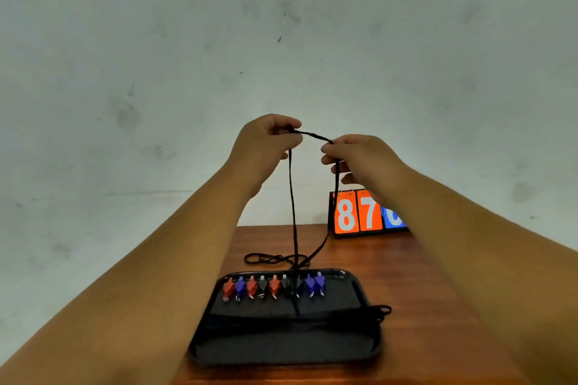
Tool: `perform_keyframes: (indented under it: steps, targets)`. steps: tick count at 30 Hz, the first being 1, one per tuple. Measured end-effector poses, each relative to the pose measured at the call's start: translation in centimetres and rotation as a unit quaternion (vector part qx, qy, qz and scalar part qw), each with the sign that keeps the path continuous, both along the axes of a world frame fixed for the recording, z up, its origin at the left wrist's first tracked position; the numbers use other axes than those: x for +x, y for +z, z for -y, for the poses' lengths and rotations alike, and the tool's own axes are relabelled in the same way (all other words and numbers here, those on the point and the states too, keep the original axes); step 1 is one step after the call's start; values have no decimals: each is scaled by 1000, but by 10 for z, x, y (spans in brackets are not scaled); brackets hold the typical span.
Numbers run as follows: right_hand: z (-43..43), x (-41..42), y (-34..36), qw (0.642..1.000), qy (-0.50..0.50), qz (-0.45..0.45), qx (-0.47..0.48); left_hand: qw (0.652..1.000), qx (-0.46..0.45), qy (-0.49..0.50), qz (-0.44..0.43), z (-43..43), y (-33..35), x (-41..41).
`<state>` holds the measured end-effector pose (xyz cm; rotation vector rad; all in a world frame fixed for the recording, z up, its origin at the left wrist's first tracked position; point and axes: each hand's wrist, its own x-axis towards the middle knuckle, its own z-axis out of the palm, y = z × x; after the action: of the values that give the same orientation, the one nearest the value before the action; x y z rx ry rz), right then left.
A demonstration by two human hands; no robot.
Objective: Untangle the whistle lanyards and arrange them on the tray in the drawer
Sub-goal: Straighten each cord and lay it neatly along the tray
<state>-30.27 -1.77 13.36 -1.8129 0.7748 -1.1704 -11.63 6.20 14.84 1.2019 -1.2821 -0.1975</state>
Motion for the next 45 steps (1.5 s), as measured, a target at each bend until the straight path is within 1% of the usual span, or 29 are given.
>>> perform_keyframes:
  steps: [2,4,7,11,15,19,22,27,31,34,37,42,45]
  targets:
    - [-8,-4,9,1000,0,2,24,998,-25,-24,-53,-9,6,-1]
    - [-15,-6,16,999,10,-23,40,996,-32,-43,-78,-18,11,-3]
    - [-27,-5,21,997,39,-51,37,997,-21,-51,-56,-32,15,-8]
    - [-43,3,29,997,71,-40,11,998,-3,-54,-30,-43,17,-7]
    - [-53,10,37,997,44,-39,-40,999,14,-45,-21,-52,12,3]
    - [-52,7,44,999,-1,-1,-52,998,48,-27,-19,-58,-7,25]
    - [-43,2,38,998,-33,10,-48,997,71,-11,-27,-62,-29,44]
    - [-21,-9,17,995,-85,-8,-49,993,110,16,-37,-70,-70,72]
    - [-6,-20,2,993,-103,-30,-46,989,143,32,-34,-74,-95,90]
    - [-2,-25,-9,993,-98,-53,-41,988,135,9,-70,-78,-107,95]
    - [0,-27,-20,996,-85,-39,-11,985,140,-23,-95,-82,-117,99]
    - [5,-28,-36,996,-89,-29,15,982,160,-35,-92,-80,-132,107]
    - [9,-32,-46,994,-96,-10,46,979,171,-53,-96,-80,-139,109]
